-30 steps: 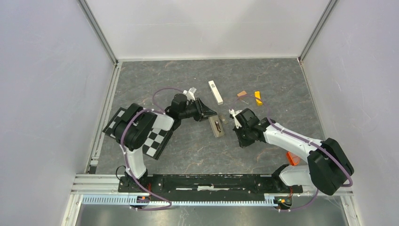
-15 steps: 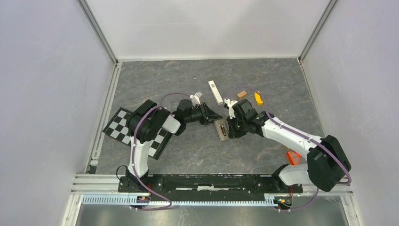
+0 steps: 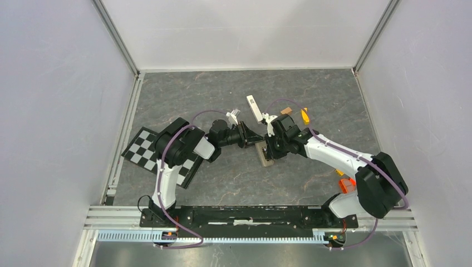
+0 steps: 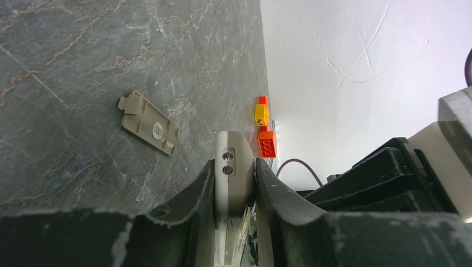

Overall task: Load the batteries into the remote control
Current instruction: Load the battery into the remote control.

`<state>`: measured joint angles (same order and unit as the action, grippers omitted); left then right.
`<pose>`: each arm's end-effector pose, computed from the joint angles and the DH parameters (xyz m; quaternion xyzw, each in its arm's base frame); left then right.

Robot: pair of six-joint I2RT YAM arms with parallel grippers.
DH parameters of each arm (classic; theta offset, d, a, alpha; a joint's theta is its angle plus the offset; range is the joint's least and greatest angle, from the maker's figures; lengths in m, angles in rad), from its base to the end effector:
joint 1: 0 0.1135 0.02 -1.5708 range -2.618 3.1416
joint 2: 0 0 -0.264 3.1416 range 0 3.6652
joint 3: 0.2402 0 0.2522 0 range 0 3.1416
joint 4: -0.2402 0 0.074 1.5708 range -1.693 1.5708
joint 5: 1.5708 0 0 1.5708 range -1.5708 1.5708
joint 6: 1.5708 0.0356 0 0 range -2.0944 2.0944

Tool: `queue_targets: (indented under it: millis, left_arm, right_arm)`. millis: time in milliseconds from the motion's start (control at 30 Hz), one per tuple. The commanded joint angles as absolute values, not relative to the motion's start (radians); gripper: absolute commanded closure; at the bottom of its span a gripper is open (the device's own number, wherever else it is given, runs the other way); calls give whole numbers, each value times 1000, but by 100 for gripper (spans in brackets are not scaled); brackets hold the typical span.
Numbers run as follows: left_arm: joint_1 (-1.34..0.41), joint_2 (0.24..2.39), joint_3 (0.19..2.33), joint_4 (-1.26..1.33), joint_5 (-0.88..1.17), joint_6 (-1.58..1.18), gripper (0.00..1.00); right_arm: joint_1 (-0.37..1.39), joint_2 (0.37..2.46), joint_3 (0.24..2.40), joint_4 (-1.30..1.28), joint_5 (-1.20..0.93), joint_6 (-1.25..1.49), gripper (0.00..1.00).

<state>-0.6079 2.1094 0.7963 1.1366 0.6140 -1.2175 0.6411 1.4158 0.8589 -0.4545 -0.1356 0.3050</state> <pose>0.2980 -0.2324 0.1004 -0.0342 0.7554 -0.6259 0.1910 0.2190 0.1695 0.2032 -0.1788 0.9423 0.1835 0.2155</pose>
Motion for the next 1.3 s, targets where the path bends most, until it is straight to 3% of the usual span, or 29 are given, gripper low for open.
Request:
queue_targets:
  millis: [0,400,667,767,1033,1267]
  left_arm:
    - [-614,2123,792,1239,640,-1266,98]
    - [-607,2147,804,1274,644,-1329,98]
    - [-606,2139,798,1280,640,-1352,98]
    - [-600,2128,795,1289,641,-1378,98]
    - [-570,2123,785,1476,615,-1609,98]
    - [-550,2042,789,1556,545,-1762,98]
  right_arm:
    - [642,1433,910,-420,-127,315,97]
    - [643,1426,897,-389,-148,320,73]
    - [643,1388,903,-370,-110,357,64]
    - [640,1345,899,-346,-82,390,54]
    - [632,1117,755,-18,-46,503,27]
    - [632,1022,671,210,12,710,20]
